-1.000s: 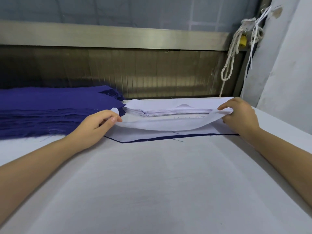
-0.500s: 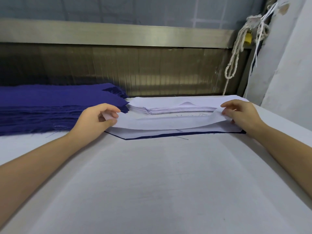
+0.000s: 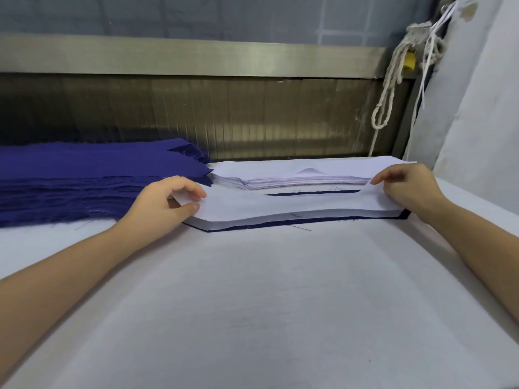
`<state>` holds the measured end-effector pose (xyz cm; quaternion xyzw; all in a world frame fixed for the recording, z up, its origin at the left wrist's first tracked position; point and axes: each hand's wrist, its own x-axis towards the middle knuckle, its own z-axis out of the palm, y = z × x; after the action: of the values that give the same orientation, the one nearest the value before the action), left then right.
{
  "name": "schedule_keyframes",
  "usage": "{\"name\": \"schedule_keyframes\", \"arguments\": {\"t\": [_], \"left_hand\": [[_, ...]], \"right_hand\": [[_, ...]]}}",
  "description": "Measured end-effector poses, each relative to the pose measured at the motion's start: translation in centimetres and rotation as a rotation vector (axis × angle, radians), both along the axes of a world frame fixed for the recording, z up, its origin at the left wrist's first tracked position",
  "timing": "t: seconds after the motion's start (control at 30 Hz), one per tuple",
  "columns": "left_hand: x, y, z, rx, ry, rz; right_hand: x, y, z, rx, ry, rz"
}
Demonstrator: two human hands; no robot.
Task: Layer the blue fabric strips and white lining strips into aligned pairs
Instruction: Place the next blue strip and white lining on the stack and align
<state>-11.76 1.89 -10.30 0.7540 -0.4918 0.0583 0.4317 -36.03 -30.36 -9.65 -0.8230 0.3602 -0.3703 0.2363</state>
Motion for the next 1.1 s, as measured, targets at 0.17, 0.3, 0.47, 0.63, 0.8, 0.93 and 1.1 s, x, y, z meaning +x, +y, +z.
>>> {"name": "schedule_keyframes", "arguments": {"t": [0.17, 0.3, 0.47, 0.63, 0.8, 0.93, 1.1], "left_hand": [[0.23, -0.06, -0.14, 0.098, -0.103, 0.051], [0.43, -0.15, -0.31, 0.129, -0.119, 0.055], [0.51, -0.01, -0.28, 0.120, -0.149, 0.062], [0.43, 0.05, -0.16, 0.093, -0.191, 0.054], [0.39, 0.02, -0.04, 0.103, -0.264, 0.052], [0.26, 0.14, -0.14, 0.174, -0.280, 0.016], [0.44, -0.11, -0.38, 0.276, -0.264, 0.002]], "right_hand": [[-0.18, -0.11, -0.18, 0.020, 0.124, -0.003], [-0.16, -0.34, -0.39, 0.000, 0.155, -0.012], [-0.05, -0.71, -0.57, -0.074, 0.189, -0.037], [-0.11, -0.26, -0.08, -0.133, 0.117, -0.050], [-0.26, 0.24, 0.25, -0.182, 0.051, -0.068], [-0.14, 0.06, 0.05, -0.164, 0.098, -0.077], [-0.21, -0.51, -0.52, -0.087, 0.216, -0.042]]}}
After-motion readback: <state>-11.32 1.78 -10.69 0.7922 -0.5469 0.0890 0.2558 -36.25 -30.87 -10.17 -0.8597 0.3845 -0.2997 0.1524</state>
